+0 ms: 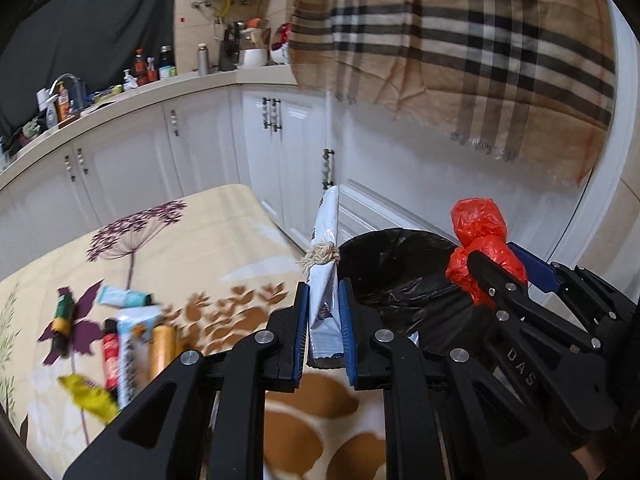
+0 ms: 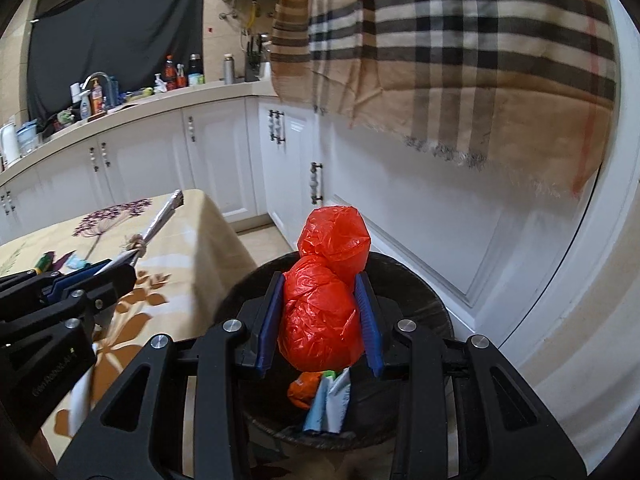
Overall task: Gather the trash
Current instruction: 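Grasp the silver wrapper with the left tool while the right tool carries the red bag to the bin, then open both tools over the black bin to drop the red bag and silver wrapper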
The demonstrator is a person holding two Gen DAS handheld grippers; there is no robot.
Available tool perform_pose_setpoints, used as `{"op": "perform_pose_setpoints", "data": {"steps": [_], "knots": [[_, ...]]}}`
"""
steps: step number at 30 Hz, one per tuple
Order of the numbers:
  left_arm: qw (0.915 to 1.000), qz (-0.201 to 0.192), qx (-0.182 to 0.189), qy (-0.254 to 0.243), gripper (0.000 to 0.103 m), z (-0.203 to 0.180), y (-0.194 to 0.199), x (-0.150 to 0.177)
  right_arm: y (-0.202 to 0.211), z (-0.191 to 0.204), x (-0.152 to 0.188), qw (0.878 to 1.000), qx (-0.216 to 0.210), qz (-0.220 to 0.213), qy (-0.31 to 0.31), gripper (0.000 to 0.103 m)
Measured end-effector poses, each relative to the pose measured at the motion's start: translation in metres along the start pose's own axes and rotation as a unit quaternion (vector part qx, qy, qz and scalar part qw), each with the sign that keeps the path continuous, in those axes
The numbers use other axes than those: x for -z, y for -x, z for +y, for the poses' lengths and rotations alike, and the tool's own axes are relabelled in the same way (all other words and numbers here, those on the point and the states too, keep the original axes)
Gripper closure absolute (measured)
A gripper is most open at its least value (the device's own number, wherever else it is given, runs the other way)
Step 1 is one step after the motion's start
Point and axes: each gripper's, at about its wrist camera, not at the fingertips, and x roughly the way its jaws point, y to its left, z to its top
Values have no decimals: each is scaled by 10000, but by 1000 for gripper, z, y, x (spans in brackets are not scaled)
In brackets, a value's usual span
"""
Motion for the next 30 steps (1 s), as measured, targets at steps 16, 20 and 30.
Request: {"op": "perform_pose_setpoints", "data": {"steps": [16, 20, 30], "knots": [[9984, 470, 140, -264, 86, -24, -63, -16, -43, -30, -1, 9990, 275, 185, -297, 69], [9980, 526, 146, -315, 86, -28, -71, -21, -49, -34, 0, 9986, 329, 205, -348, 68], [9986, 445, 182, -202, 61, -27, -71, -24, -53, -41, 2, 9976, 493, 226, -438, 55]]}}
